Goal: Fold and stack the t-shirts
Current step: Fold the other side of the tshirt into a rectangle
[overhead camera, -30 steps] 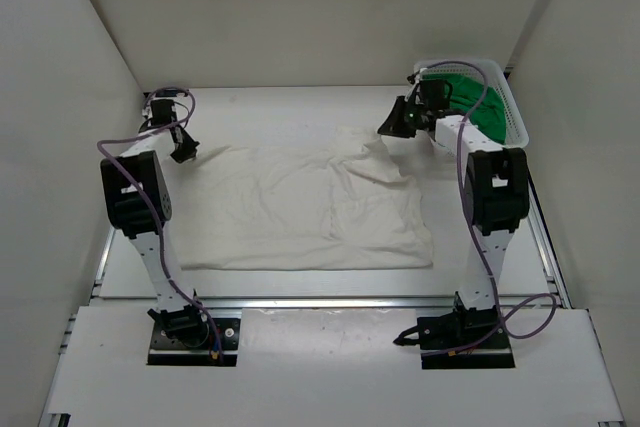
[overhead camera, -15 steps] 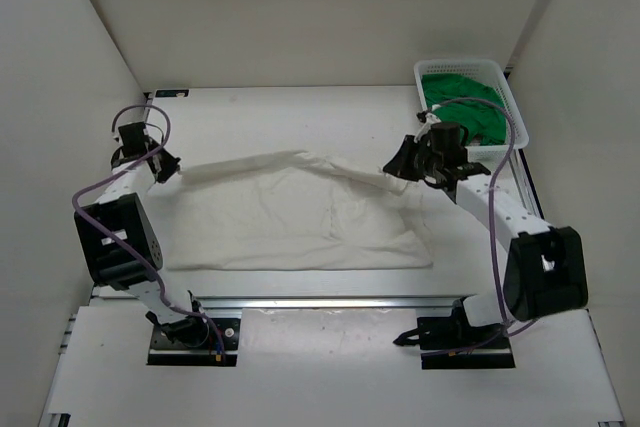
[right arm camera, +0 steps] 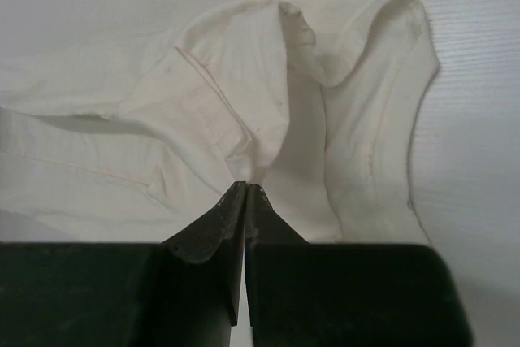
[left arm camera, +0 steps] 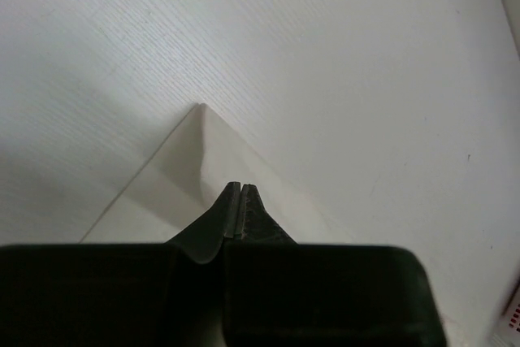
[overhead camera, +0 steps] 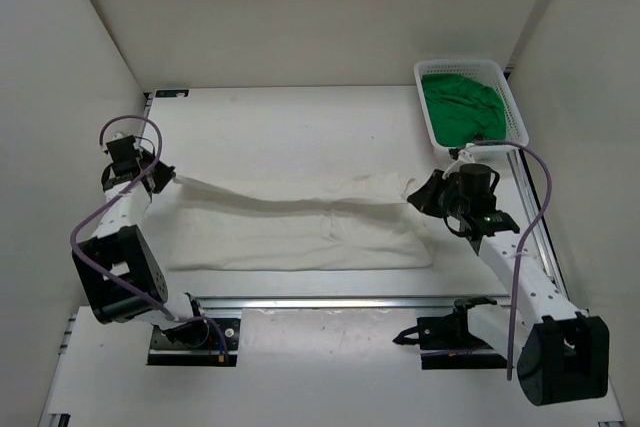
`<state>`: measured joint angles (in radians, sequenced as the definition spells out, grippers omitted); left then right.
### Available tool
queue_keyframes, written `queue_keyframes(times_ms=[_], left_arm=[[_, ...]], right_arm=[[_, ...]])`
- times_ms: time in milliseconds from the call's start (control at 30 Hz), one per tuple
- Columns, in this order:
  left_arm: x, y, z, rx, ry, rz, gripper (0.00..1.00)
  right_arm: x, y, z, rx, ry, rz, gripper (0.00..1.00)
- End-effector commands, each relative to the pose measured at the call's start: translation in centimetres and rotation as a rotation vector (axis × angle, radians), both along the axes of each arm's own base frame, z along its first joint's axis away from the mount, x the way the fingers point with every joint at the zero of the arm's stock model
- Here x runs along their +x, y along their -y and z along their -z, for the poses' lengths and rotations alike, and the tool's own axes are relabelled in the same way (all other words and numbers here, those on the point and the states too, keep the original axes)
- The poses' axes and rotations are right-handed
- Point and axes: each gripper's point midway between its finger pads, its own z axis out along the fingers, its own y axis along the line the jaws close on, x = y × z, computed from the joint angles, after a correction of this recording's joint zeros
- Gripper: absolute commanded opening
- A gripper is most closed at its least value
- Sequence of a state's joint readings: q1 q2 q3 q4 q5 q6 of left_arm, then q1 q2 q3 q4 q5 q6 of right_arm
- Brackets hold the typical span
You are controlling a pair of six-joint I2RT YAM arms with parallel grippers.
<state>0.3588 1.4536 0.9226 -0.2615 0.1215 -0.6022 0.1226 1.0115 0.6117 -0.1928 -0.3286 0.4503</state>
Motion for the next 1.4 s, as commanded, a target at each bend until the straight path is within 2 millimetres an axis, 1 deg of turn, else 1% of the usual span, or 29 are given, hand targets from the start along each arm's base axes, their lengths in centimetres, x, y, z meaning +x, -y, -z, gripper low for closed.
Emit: queue_keyframes(times_ms=[0, 33, 67, 100, 133, 267, 333, 400, 467, 533, 600, 633, 700, 733, 800, 833, 933, 967, 1000, 1067, 1100, 1133, 1167, 1200, 1233, 1267, 1300, 1333, 1367], left_arm=[[-0.6, 0.9, -2.0, 0.009, 0.052, 0.022, 0.00], [-0.9, 0.9, -2.4, 0.017, 0.058, 0.015, 0.00], [-1.1, 0.7, -2.6, 0.026, 0.070, 0.009, 0.00], [-1.7, 0.9, -2.1, 0.029, 0.061, 0.007, 0.00], [-1.9, 1.1, -2.2, 0.040, 0.064, 0.012, 0.00], [-3.5, 0.5, -0.3, 0.122, -0.008, 0.002, 0.00], [-4.3, 0.7, 1.1, 0.103, -0.034, 0.001, 0.00], [-4.7, 0.9, 1.7, 0.089, -0.034, 0.003, 0.00], [-5.4, 0.4, 2.5, 0.088, -0.054, -0.025, 0.04], [-5.7, -0.2, 2.4, 0.076, -0.043, -0.059, 0.10], [-5.7, 0.1, 2.4, 0.063, -0.037, -0.056, 0.15], [-5.6, 0.4, 2.5, 0.046, -0.035, -0.052, 0.16], [-5.5, 0.7, 2.1, 0.025, -0.011, -0.054, 0.24], [-5.5, 0.5, 2.0, 0.013, -0.001, -0.070, 0.25], [-5.5, 0.3, 1.5, -0.015, 0.024, -0.091, 0.31], [-5.5, 0.4, 1.4, -0.032, 0.030, -0.093, 0.35], [-5.3, 0.7, 0.2, -0.046, 0.054, -0.091, 0.43], [-5.0, 1.0, -0.4, -0.051, 0.075, -0.086, 0.43], [-4.6, 1.6, -1.1, -0.043, 0.100, -0.066, 0.41], [-3.7, 3.1, -2.7, -0.021, 0.156, -0.015, 0.37], [-3.4, 4.6, -3.5, -0.016, 0.182, 0.030, 0.36], [-3.0, 6.2, -4.3, 0.004, 0.211, 0.080, 0.36], [-2.8, 6.9, -4.8, 0.022, 0.228, 0.092, 0.36], [-2.9, 9.1, -4.8, 0.022, 0.233, 0.150, 0.36], [-2.9, 11.6, -5.2, 0.038, 0.250, 0.208, 0.36], [-3.2, 15.1, -5.4, 0.033, 0.268, 0.299, 0.37], [-3.3, 16.7, -5.5, 0.023, 0.282, 0.337, 0.37], [-4.1, 19.1, -4.5, 0.021, 0.268, 0.384, 0.35], [-4.6, 22.0, -4.7, 0.006, 0.289, 0.463, 0.36]], right_arm=[[-0.8, 0.6, -1.5, -0.003, 0.066, 0.039, 0.00], [-1.3, 0.9, -0.6, -0.011, 0.043, 0.054, 0.00], [-1.4, 1.1, -1.0, -0.013, 0.059, 0.066, 0.00], [-1.8, 1.3, -0.7, -0.007, 0.053, 0.075, 0.00], [-2.0, 1.2, -0.6, 0.002, 0.049, 0.077, 0.00], [-3.5, 0.3, 0.7, 0.049, 0.021, 0.064, 0.00], [-4.1, 0.1, 1.4, 0.064, 0.002, 0.071, 0.00], [-4.7, 0.0, 2.2, 0.073, -0.024, 0.075, 0.00], [-5.3, 0.0, 2.9, 0.083, -0.040, 0.076, 0.00], [-5.8, -0.1, 3.4, 0.102, -0.045, 0.080, 0.00], [-6.6, 0.4, 4.6, 0.108, -0.075, 0.107, 0.01], [-6.6, 0.6, 4.5, 0.119, -0.062, 0.122, 0.00], [-7.1, 1.0, 4.9, 0.111, -0.069, 0.133, 0.00], [-7.3, 1.4, 5.1, 0.098, -0.064, 0.138, 0.00], [-7.8, 1.4, 5.6, 0.092, -0.077, 0.139, 0.00], [-8.2, 0.8, 5.6, 0.106, -0.086, 0.120, 0.00], [-8.5, 0.3, 5.5, 0.072, -0.088, 0.104, 0.11], [-8.3, 0.6, 5.0, 0.058, -0.079, 0.120, 0.21], [-8.3, 0.7, 4.8, 0.034, -0.070, 0.124, 0.26], [-7.7, 0.9, 2.4, 0.008, -0.008, 0.128, 0.29], [-7.4, 1.0, 1.7, -0.001, 0.010, 0.138, 0.30], [-7.1, 1.1, 1.1, -0.023, 0.031, 0.132, 0.26], [-6.7, 0.4, 0.2, -0.033, 0.052, 0.096, 0.24], [-6.3, 0.0, 0.9, -0.041, 0.022, 0.073, 0.14], [-6.1, -1.2, 0.7, -0.044, 0.022, 0.015, 0.04], [-5.6, -2.6, 1.4, -0.047, -0.004, -0.041, 0.00], [-5.3, -4.0, 2.0, -0.071, -0.036, -0.100, 0.00], [-4.4, -4.7, 2.7, -0.100, -0.049, -0.125, 0.00], [-4.2, -6.2, 2.6, -0.107, -0.036, -0.176, 0.00]])
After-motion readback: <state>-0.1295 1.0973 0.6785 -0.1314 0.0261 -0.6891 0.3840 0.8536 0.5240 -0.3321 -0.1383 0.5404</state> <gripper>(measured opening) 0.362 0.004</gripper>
